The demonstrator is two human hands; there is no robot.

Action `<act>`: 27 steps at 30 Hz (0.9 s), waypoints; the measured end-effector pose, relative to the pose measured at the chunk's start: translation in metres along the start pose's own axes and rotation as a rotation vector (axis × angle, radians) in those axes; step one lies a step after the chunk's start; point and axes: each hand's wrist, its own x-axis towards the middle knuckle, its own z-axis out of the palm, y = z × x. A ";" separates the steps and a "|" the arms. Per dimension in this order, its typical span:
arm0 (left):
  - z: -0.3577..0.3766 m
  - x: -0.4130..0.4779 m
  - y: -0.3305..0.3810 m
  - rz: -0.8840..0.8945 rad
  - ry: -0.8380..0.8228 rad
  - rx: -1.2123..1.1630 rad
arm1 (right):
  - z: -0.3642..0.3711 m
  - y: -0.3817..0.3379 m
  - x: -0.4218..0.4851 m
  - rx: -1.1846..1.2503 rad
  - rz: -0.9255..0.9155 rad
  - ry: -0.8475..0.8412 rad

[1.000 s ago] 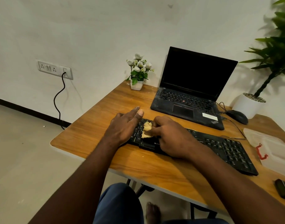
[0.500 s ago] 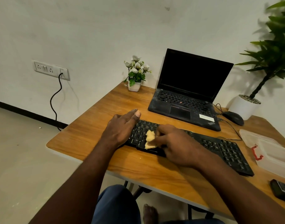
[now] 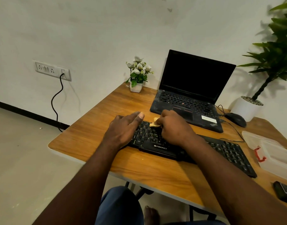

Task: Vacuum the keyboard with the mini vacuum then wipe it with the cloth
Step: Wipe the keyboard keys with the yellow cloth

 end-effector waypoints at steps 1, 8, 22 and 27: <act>0.000 0.000 0.001 0.004 0.000 0.001 | -0.003 -0.001 0.000 -0.022 -0.026 -0.013; 0.000 0.001 -0.001 0.007 0.005 0.008 | -0.006 -0.004 0.005 -0.092 -0.052 -0.028; 0.001 -0.001 0.000 -0.006 0.020 0.050 | -0.012 -0.015 -0.037 -0.009 -0.063 0.020; 0.000 0.000 0.000 -0.008 0.005 0.053 | -0.015 -0.019 -0.070 0.177 -0.146 -0.068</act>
